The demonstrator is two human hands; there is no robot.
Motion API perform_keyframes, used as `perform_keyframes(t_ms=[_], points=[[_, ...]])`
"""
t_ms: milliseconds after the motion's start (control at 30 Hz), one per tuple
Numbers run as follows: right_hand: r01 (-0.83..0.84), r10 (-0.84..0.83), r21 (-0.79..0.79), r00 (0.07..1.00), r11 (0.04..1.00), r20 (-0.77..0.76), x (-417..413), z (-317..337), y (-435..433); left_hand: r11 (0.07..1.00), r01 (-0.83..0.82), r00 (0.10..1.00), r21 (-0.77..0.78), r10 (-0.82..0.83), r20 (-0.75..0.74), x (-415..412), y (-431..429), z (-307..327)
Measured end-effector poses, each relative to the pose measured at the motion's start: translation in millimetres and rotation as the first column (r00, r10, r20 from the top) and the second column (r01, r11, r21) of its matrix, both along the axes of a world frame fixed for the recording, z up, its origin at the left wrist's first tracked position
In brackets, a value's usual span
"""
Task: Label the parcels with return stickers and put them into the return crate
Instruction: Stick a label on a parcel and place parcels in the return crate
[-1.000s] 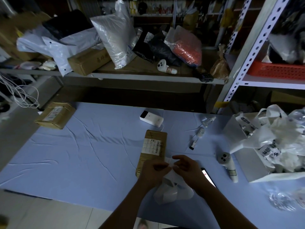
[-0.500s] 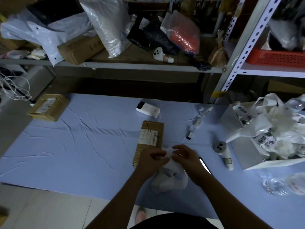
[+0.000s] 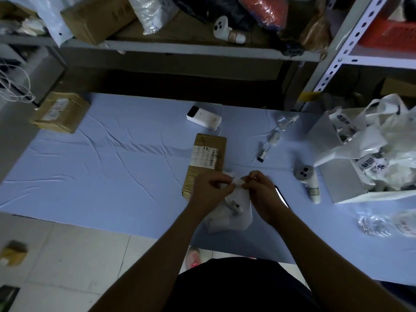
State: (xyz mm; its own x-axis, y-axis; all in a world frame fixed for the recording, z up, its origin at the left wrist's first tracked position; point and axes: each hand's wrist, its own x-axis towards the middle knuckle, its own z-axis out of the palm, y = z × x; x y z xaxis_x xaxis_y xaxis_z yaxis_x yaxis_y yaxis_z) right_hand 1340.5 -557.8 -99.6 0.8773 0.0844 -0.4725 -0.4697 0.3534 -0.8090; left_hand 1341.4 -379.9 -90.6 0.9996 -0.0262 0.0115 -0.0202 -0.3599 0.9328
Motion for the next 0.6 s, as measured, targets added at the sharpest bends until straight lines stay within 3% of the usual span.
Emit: perform_keyframes(t_ms=[233,333,433,533,567,600], points=[[-0.048,0.048,-0.089,0.999,0.995,-0.003,-1,1,1,0.999,-0.043,0.996,0.028,0.046,-0.081,0,0,2],[0.001,-0.014,-0.205,0.998,0.979,-0.061,-3,-3,-5,0.983,-0.17,0.979,0.067,0.177,-0.103,3,-1,4],[-0.01,-0.068,-0.566,0.991,0.824,-0.116,-5,-9,-15,0.922,-0.384,0.914,0.048,0.387,-0.125,10,4,5],[-0.056,0.041,-0.878,0.998,0.475,-0.041,-3,-11,-11,0.892,-0.446,0.893,0.07,0.449,-0.027,12,15,0],[-0.031,0.067,-0.881,0.998,0.472,0.001,0,-5,-5,0.889,-0.446,0.894,0.101,0.439,0.087,12,17,-1],[-0.023,0.076,-0.824,0.997,0.566,0.024,5,6,4,0.886,-0.436,0.885,0.158,0.39,0.255,12,19,1]])
